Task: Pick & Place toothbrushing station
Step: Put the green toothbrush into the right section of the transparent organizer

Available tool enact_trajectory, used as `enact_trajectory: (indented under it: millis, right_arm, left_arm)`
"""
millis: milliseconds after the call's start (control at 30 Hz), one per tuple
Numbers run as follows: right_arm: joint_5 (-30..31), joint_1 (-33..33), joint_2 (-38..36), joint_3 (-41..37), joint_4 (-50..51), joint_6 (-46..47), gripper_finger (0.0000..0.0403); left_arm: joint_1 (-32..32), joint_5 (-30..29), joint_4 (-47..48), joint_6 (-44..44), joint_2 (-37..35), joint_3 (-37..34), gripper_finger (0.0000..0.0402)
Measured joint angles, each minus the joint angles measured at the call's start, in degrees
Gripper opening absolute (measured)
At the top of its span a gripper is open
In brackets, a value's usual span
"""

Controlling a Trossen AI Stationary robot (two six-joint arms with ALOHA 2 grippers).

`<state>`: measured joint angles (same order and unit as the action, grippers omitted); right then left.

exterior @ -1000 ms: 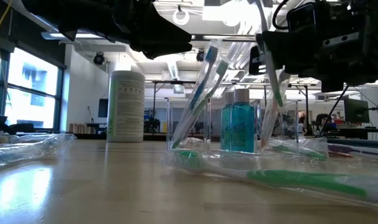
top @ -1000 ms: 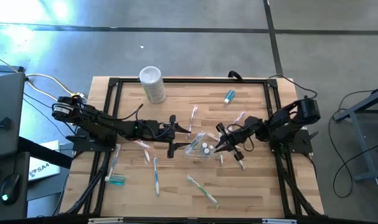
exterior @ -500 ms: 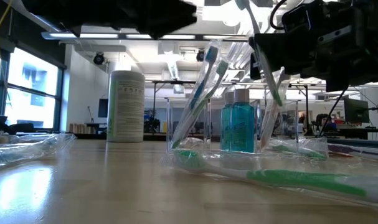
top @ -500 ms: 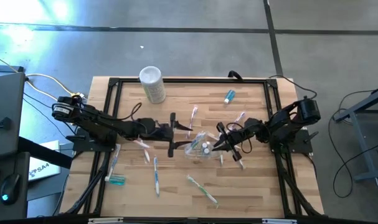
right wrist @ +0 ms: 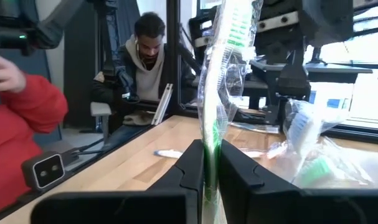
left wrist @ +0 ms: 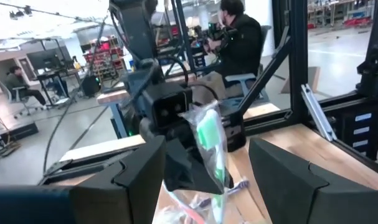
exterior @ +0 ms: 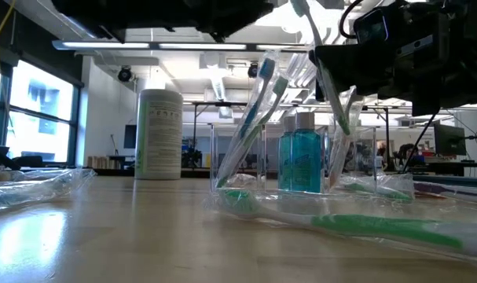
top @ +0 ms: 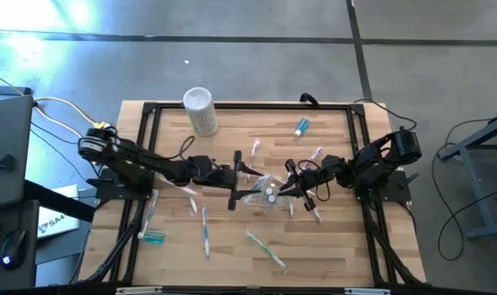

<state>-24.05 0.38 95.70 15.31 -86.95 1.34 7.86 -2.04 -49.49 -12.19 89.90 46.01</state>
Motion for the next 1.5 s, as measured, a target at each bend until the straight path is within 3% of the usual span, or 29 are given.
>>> enact_trajectory:
  millis: [333,700,933,1233,1500]
  right_arm:
    - [-1.0,0.0,0.0,0.0,0.0,0.0,0.0024]
    - [-1.5,0.0,0.0,0.0,0.0,1.0,0.0025]
    - [-1.5,-0.1,0.0,0.0,0.1,0.5,0.0024]
    - [-2.5,-0.9,0.0,0.0,0.1,3.3,0.0029]
    - [-1.6,-0.9,0.0,0.0,0.7,4.8,0.0043]
  left_arm:
    - [0.0,0.0,2.7,-2.6,7.7,9.5,0.0228]
    - [0.0,0.0,17.6,-0.8,9.5,16.5,0.0217]
    - [0.0,0.0,18.4,-2.4,9.5,17.0,0.0153]
    - [0.1,0.3,19.8,-3.6,9.5,17.0,0.0018]
    - [0.0,0.2,19.8,-2.4,9.5,17.0,0.0013]
